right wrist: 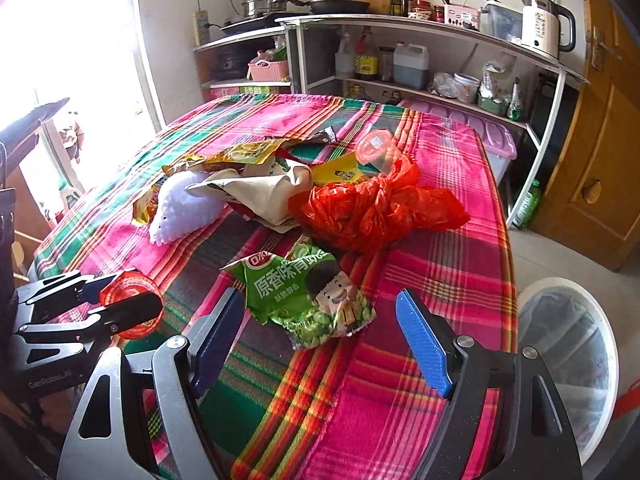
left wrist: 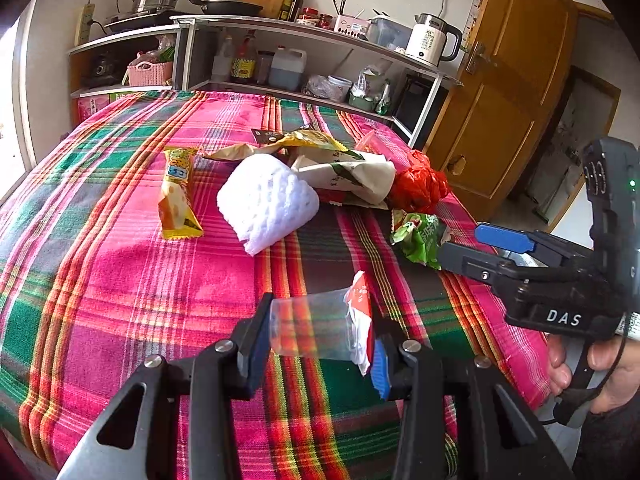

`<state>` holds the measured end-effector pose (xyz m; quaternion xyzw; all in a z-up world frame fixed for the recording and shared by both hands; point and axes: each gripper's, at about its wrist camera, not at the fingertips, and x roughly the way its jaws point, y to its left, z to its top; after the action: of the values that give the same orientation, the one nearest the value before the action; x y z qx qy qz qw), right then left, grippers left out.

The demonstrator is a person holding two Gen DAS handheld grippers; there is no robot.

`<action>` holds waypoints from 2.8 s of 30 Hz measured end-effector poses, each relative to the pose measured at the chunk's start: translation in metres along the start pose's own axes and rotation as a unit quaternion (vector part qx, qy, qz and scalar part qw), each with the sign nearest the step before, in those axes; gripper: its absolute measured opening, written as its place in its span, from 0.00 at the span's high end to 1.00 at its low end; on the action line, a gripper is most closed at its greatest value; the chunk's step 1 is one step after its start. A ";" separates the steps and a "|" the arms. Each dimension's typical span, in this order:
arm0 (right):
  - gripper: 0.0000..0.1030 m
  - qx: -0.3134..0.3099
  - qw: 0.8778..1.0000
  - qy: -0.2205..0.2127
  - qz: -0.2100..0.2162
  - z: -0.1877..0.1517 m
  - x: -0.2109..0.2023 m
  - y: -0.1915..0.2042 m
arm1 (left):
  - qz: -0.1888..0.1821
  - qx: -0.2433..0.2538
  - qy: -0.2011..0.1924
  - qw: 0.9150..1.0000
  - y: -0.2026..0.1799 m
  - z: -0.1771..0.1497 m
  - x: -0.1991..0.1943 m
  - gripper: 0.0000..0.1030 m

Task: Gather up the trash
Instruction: 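Grasp the clear plastic cup with the left tool while the right tool grasps the green snack bag, then carry the cup and green bag over the white bin and open both tools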

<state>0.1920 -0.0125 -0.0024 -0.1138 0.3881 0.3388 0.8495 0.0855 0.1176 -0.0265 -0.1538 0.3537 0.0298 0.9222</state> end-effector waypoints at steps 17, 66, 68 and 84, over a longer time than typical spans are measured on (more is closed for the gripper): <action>0.47 0.019 0.998 0.041 0.035 0.007 0.027 -0.004 | -0.003 -0.005 -0.001 1.000 0.006 0.000 0.001 0.58; 0.59 0.230 0.966 -0.046 -0.105 -0.115 -0.117 -0.173 | -0.120 0.169 0.015 0.978 -0.211 0.027 0.050 0.58; 0.59 0.236 0.964 -0.042 -0.112 -0.119 -0.116 -0.180 | -0.128 0.173 0.020 0.976 -0.220 0.028 0.059 0.58; 0.53 0.273 0.954 -0.003 -0.127 -0.147 -0.095 -0.226 | -0.154 0.184 0.079 0.967 -0.263 0.027 0.111 0.50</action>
<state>0.2119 -0.2936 -0.0470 0.0749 0.4455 0.1102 0.8853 0.2291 -0.1299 -0.0116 -0.0357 0.3971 -0.1906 0.8971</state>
